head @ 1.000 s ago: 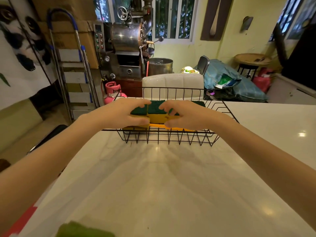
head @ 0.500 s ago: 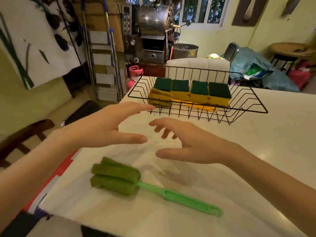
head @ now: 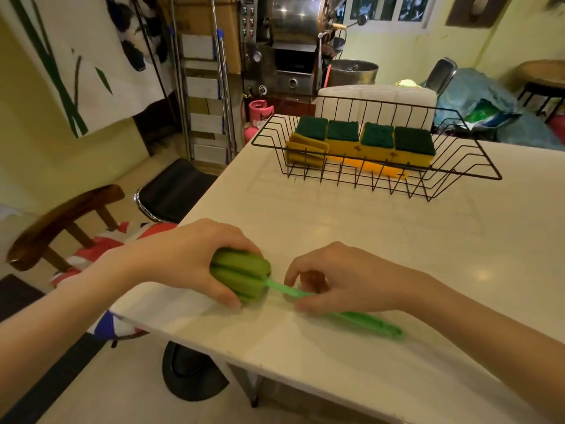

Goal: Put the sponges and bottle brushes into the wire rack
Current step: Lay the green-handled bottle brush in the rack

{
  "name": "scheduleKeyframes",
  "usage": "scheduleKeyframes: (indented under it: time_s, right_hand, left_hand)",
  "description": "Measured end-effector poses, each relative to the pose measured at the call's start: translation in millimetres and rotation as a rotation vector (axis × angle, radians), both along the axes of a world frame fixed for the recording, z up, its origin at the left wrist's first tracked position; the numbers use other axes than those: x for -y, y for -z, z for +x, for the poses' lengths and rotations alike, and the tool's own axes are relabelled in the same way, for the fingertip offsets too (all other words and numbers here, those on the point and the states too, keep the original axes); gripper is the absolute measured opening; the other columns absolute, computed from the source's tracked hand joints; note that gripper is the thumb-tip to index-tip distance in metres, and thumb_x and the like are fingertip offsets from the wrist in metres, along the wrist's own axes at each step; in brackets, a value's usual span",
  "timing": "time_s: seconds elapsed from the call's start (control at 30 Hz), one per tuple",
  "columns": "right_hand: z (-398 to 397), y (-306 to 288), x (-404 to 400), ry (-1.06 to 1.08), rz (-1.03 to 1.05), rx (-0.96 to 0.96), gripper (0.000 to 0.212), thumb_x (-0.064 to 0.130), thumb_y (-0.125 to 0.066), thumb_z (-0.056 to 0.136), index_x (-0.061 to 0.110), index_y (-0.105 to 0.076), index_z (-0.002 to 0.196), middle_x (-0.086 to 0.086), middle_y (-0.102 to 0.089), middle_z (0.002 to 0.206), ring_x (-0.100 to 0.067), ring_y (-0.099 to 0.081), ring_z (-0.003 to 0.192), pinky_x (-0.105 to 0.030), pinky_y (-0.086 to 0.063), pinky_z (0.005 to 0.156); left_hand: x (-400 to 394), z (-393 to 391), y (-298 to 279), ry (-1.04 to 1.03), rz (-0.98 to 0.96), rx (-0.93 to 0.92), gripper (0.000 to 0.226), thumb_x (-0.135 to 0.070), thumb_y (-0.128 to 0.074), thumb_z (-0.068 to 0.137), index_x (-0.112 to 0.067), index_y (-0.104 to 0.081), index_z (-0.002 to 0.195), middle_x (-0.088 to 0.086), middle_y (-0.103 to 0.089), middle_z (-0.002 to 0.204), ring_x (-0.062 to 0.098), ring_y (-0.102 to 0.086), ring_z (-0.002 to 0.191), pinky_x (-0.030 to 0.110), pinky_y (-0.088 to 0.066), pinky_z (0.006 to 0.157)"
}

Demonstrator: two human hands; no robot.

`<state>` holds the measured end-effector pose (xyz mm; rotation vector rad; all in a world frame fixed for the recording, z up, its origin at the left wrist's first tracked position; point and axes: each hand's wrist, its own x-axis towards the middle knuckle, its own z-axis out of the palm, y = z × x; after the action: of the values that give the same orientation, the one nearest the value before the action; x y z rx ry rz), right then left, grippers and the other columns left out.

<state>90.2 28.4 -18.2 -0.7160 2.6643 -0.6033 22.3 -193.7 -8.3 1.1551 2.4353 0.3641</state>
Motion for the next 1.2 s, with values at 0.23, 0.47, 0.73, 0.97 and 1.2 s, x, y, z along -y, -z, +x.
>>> scheduleKeyframes:
  time_s: [0.23,0.47,0.73,0.97,1.2]
  right_hand:
    - [-6,-7,-12,0.075,0.017,-0.016,0.022,0.034,-0.06,0.081,0.026,-0.061,0.101,0.01,-0.055,0.069,-0.008,-0.052,0.065,-0.037,-0.048,0.066]
    - [-26,-31,-39,0.202,0.076,-0.107,0.022,0.034,-0.057,0.084,0.029,-0.06,0.105,0.015,-0.05,0.071,-0.009,-0.051,0.069,-0.037,-0.051,0.07]
    - [-50,-66,-84,0.331,0.12,-0.313,0.024,0.035,-0.057,0.084,0.031,-0.061,0.108,0.013,-0.053,0.078,-0.011,-0.053,0.074,-0.03,-0.046,0.065]
    - [-80,-82,-120,0.446,0.107,-0.414,0.024,0.031,-0.057,0.085,0.029,-0.063,0.108,0.004,-0.066,0.092,-0.015,-0.059,0.08,-0.035,-0.052,0.072]
    - [-111,-77,-137,0.524,0.08,-0.464,0.027,0.024,-0.054,0.087,0.023,-0.062,0.113,-0.001,-0.067,0.108,-0.02,-0.06,0.092,-0.043,-0.052,0.082]
  left_hand:
    - [-17,-12,-9,0.011,0.044,-0.026,0.052,-0.05,-0.071,0.062,-0.049,-0.047,0.108,-0.024,-0.054,0.105,-0.003,-0.048,0.099,0.013,-0.042,0.084]
    - [-52,-42,-29,0.024,0.132,-0.114,0.053,-0.044,-0.073,0.063,-0.042,-0.049,0.11,-0.023,-0.053,0.1,0.002,-0.05,0.095,0.018,-0.043,0.082]
    - [-101,-86,-56,0.079,0.268,-0.198,0.059,-0.05,-0.07,0.058,-0.042,-0.049,0.112,-0.03,-0.048,0.096,-0.002,-0.049,0.092,0.015,-0.038,0.073]
    - [-142,-121,-74,0.078,0.391,-0.253,0.057,-0.038,-0.076,0.061,-0.032,-0.054,0.113,-0.017,-0.056,0.097,0.002,-0.053,0.09,0.014,-0.04,0.072]
    - [-164,-144,-70,-0.03,0.451,-0.212,0.058,-0.033,-0.077,0.063,-0.027,-0.055,0.116,-0.014,-0.052,0.092,0.007,-0.051,0.089,0.014,-0.041,0.074]
